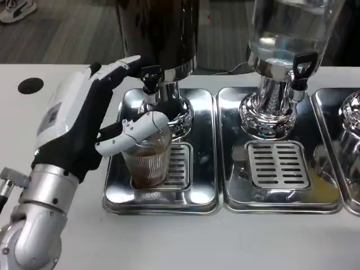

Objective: Grasp the cup under the faucet to collect the drink, then remove the cup.

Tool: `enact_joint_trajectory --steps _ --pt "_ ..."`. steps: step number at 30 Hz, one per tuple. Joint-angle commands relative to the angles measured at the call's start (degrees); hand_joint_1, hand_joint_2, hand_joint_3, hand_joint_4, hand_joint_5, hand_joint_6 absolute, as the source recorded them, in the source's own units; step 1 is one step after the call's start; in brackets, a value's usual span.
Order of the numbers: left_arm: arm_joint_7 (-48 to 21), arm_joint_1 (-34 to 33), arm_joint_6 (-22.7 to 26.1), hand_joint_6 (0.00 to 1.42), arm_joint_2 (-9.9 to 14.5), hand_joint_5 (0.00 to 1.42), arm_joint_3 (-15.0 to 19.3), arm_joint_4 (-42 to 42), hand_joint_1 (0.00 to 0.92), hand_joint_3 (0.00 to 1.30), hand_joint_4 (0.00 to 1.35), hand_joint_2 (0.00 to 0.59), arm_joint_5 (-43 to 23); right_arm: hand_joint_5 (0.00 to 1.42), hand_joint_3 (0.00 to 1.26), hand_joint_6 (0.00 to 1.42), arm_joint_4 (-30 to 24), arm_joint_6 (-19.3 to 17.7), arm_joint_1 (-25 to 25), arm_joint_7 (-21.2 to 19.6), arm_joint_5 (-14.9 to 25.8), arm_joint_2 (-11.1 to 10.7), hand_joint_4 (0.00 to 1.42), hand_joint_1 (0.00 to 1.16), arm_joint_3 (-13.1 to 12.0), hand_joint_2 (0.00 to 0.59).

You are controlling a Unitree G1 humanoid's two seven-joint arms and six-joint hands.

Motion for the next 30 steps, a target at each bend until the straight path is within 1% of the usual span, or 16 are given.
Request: enact_joint_trajectory --steps 1,7,20,30 --pt "-0.1 1.4 -0.8 0.00 -0.1 0.13 -0.2 -1.3 0.124 0.28 0.30 0.060 0.6 0.31 0.46 0.22 -0.5 -1.0 0.4 0.2 0.6 0.1 0.36 0.65 -0.5 0.586" --pt "-0.2 1.4 -0.8 0.00 0.0 0.13 -0.3 -1.3 0.124 0.28 0.30 0.060 0.8 0.31 0.46 0.22 -0.4 -1.2 0.5 0.1 0.6 0.1 0.37 0.65 -0.5 0.586" --pt "-0.2 1.8 -0.8 0.00 -0.5 0.14 -0.7 -1.7 0.125 0.28 0.31 0.060 1.2 0.31 0.46 0.22 0.0 -1.6 0.6 0.0 0.9 0.1 0.37 0.65 -0.9 0.586" --pt "0.0 2.1 -0.8 0.00 -0.4 0.14 -0.4 -2.0 0.119 0.28 0.32 0.062 1.1 0.31 0.46 0.22 -0.3 -1.7 0.6 0.3 1.1 0.2 0.37 0.65 -1.0 0.586"
